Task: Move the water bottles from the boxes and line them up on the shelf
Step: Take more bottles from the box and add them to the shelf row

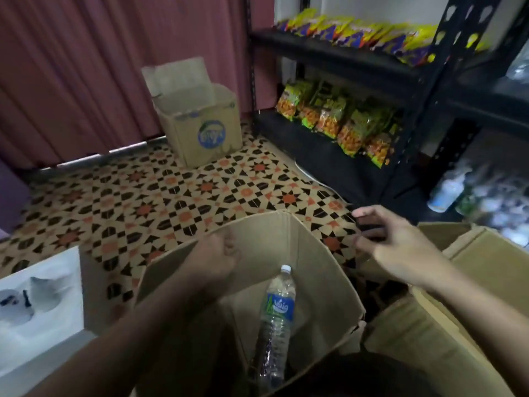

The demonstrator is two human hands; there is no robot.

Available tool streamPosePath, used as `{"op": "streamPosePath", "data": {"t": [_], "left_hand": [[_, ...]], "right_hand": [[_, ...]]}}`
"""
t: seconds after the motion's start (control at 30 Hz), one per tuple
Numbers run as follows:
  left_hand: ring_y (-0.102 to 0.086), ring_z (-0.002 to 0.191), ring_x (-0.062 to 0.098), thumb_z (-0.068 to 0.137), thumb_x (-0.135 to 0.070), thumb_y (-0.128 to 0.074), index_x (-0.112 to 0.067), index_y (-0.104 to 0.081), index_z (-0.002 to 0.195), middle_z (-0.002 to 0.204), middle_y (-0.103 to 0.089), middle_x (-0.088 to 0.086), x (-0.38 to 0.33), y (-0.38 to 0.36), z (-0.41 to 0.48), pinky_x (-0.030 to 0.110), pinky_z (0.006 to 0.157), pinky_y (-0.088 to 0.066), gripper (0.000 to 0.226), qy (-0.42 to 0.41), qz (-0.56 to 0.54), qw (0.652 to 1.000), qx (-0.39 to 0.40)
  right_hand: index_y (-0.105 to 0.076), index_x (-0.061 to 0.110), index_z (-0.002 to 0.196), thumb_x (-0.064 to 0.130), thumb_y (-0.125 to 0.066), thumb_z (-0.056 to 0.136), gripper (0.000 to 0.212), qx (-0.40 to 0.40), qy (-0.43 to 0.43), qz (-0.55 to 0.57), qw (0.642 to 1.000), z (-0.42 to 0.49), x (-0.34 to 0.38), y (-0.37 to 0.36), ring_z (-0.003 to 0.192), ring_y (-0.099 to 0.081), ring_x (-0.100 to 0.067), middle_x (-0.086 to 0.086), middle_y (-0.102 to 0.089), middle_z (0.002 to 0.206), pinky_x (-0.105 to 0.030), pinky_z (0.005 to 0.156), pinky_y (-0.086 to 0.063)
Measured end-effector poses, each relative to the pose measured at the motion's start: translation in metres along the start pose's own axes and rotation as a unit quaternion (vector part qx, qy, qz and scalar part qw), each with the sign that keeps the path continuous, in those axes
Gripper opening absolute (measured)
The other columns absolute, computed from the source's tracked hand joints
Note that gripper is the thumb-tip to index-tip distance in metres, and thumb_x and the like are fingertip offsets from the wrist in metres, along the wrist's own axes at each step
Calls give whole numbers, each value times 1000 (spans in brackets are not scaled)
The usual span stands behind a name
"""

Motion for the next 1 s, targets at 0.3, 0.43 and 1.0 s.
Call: {"op": "streamPosePath", "data": {"t": [0.3, 0.43, 1.0], "left_hand": [[-53, 126, 19, 47, -81, -71, -26, -42, 139, 134, -54, -3, 68, -181, 58, 32, 101, -44, 111, 62, -41, 985, 156], [-59, 114, 20, 26, -77, -64, -19, -52, 131, 120, -59, 0, 76, -228, 56, 33, 98, -47, 121, 99, -78, 976, 179], [-58, 84, 20, 51, -39, -89, -21, -50, 107, 99, -61, 0, 117, -278, 52, 25, 71, -44, 70, 243, -140, 957, 71]], "right_hand": [[-14, 25, 157, 50, -67, 88, 90, 127, -173, -124, 969, 50, -44, -97, 139, -42, -29, -3, -43, 152, -41, 109, -38], [-57, 20, 128, 37, -70, 86, 46, 100, -209, -143, 962, 69, -78, -119, 112, -59, -24, -5, -62, 124, -29, 75, -49], [-55, 6, 108, 12, -67, 88, 24, 74, -201, -129, 968, 69, -92, -121, 103, -62, -26, -12, -61, 109, -37, 85, -58]]}}
Point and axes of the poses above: each hand's wrist, its own z-axis towards the middle knuckle, its own y-axis out of the back of the hand, x = y × z, the point moved 4 cm from there along z, towards the middle knuckle
